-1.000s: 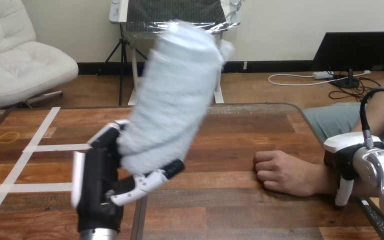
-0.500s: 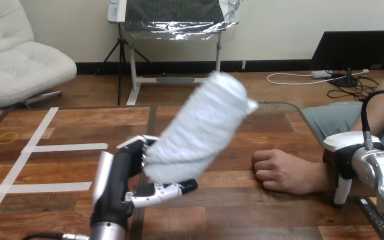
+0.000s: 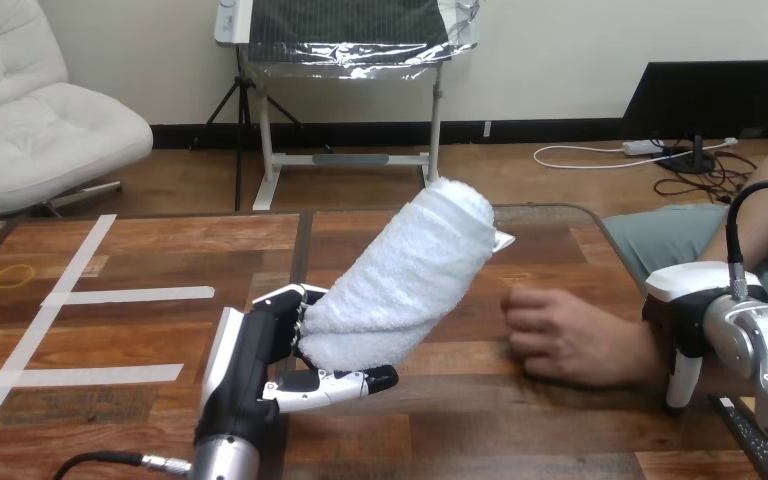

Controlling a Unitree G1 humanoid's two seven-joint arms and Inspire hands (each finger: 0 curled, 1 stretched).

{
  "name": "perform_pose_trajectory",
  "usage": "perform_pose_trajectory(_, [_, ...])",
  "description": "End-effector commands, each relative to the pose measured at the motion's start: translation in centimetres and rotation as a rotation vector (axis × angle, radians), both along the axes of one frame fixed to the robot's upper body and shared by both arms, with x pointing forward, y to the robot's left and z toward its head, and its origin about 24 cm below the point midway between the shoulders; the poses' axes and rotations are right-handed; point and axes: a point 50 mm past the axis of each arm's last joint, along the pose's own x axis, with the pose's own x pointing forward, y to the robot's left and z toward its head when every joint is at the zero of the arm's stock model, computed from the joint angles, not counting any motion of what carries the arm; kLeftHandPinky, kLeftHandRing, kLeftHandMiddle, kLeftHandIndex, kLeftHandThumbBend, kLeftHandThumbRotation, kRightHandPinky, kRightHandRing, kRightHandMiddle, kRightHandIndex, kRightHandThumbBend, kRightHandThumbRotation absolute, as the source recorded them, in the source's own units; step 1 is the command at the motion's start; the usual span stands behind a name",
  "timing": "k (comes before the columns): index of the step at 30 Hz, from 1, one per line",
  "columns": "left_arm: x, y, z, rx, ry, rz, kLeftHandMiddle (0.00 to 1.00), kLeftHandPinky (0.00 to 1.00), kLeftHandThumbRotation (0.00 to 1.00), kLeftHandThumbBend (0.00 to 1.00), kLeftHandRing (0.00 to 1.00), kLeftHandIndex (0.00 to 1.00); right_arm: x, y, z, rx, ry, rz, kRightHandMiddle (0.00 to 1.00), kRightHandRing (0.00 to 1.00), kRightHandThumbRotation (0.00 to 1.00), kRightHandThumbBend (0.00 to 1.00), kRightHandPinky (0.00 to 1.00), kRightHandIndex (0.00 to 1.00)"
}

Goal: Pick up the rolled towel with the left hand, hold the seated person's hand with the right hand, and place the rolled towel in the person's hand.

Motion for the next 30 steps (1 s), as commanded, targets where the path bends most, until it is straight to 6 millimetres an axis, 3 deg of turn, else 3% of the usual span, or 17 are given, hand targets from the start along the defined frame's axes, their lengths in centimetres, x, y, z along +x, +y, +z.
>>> perform_pose_trajectory(1, [3.1, -0.9, 2.5, -0.015, -0.103, -0.008, 0.43, 0.36, 0.00, 0.62, 0.39, 0.51, 0.3, 0.5, 0.9, 0.053, -0.067, 0.019, 0.34, 0.21, 0.00, 0.61, 0.11, 0.57])
perform_pose_trajectory(6, [3.5, -1.1, 2.1, -0.009, -0.083, -0.006, 0.43, 0.37, 0.00, 0.62, 0.39, 0.51, 0.2, 0.3, 1.0, 0.067, -0.079, -0.002, 0.37, 0.23, 0.00, 0.60, 0.12, 0.50])
perform_pose_trajectory(13, [4.1, -1.3, 1.5, -0.003, -0.052, 0.000, 0.43, 0.37, 0.00, 0.62, 0.39, 0.51, 0.0, 0.1, 1.5, 0.078, -0.114, 0.010, 0.40, 0.26, 0.00, 0.60, 0.14, 0.47])
perform_pose_trajectory(20, [4.4, -1.5, 1.0, -0.008, -0.034, 0.001, 0.43, 0.37, 0.00, 0.62, 0.40, 0.51, -0.3, -0.2, 2.0, 0.098, -0.165, 0.028, 0.35, 0.23, 0.00, 0.63, 0.12, 0.38])
perform_pose_trajectory(30, [4.6, -1.8, 0.4, -0.012, -0.008, 0.004, 0.44, 0.36, 0.00, 0.62, 0.39, 0.51, -0.7, -0.4, 3.4, 0.160, -0.259, 0.035, 0.35, 0.24, 0.00, 0.67, 0.13, 0.37])
